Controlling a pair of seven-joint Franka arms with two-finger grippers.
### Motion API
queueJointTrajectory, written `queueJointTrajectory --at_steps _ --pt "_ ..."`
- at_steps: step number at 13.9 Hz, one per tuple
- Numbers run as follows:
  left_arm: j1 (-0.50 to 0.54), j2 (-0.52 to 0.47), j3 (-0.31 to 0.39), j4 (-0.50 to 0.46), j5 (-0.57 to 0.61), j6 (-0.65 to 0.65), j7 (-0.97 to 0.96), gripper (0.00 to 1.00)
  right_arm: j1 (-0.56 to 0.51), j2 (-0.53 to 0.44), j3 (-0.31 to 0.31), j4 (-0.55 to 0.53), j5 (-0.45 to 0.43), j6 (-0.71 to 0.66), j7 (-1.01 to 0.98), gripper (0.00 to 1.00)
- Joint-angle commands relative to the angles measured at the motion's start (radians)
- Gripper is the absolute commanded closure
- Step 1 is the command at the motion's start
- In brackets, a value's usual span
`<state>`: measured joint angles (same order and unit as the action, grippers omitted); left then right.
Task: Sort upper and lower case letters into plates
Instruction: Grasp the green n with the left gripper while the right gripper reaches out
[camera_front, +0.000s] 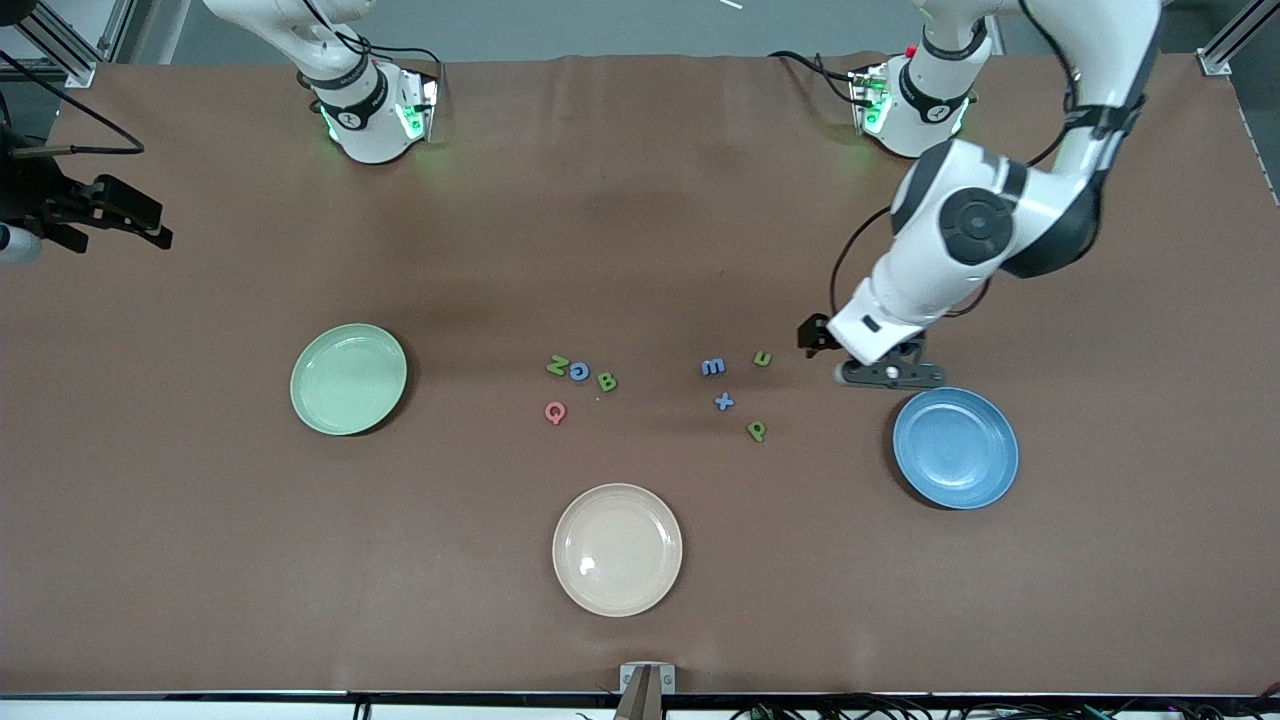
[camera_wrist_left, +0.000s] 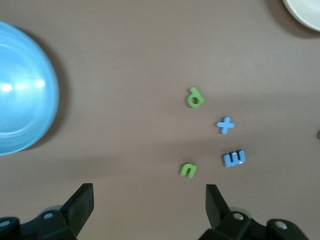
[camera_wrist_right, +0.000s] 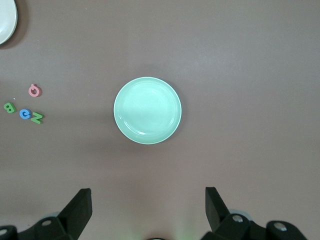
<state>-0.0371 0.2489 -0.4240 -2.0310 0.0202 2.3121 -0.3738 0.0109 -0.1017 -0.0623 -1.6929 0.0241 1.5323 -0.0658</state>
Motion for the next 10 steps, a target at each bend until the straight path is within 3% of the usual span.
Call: queueJointTrajectory --at_steps 1,3,10 --pt "-0.05 0.019 -0.002 -0.054 0.077 0.073 -0.005 0.07 -0.014 -0.021 0.004 -0.014 -0.003 -0.006 0.006 0.0" --pt "-0.064 0.081 -0.006 -0.048 0.182 0.09 -0.011 0.21 -0.015 -0.02 0.004 -0.005 -0.003 -0.004 0.009 0.0" --pt "-0.125 0.213 -0.004 -0.049 0.302 0.162 -0.094 0.26 -0.039 0.014 0.001 0.038 -0.001 0.002 0.006 0.0"
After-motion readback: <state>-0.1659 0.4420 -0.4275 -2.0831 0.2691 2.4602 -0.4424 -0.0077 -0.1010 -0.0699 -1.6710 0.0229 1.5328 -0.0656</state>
